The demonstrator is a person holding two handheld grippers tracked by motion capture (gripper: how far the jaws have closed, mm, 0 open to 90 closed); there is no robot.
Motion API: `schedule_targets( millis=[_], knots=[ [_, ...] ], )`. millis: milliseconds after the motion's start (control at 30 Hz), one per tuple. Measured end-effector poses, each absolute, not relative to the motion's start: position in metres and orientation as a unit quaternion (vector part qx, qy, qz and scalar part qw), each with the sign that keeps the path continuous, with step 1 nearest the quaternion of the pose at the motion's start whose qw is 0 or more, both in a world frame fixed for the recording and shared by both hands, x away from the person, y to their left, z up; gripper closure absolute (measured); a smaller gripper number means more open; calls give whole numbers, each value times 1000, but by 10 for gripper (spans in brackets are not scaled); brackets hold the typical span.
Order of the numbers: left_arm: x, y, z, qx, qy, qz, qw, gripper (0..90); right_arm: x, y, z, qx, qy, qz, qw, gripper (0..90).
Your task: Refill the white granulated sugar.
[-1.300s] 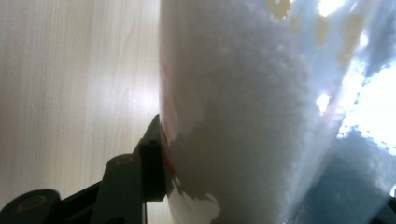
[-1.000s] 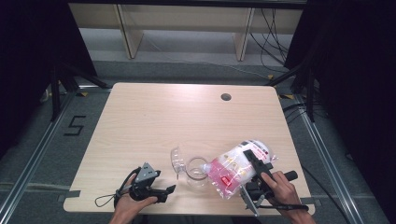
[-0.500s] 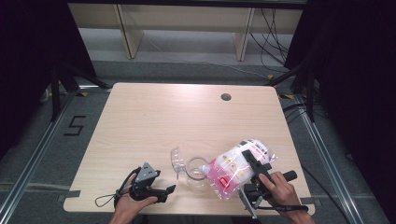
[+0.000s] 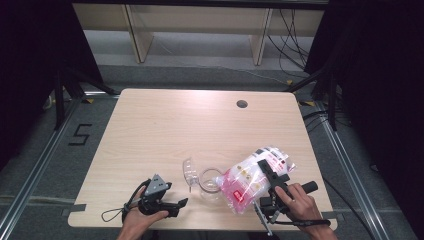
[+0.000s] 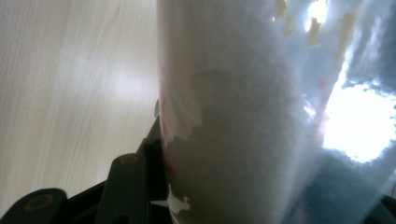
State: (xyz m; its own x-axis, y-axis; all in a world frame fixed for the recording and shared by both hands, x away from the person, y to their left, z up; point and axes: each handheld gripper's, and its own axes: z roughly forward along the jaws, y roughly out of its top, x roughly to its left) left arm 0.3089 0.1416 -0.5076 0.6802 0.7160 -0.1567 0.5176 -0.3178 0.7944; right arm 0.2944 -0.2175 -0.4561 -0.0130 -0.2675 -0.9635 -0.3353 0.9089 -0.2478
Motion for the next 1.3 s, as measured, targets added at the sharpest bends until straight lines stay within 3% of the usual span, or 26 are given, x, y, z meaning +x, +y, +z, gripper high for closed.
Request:
schedule_targets(
  millis=[1300],
  knots=[
    [310, 143, -508, 805, 385, 117, 436, 183, 292, -217, -454, -208, 712, 8, 670, 549]
  ],
)
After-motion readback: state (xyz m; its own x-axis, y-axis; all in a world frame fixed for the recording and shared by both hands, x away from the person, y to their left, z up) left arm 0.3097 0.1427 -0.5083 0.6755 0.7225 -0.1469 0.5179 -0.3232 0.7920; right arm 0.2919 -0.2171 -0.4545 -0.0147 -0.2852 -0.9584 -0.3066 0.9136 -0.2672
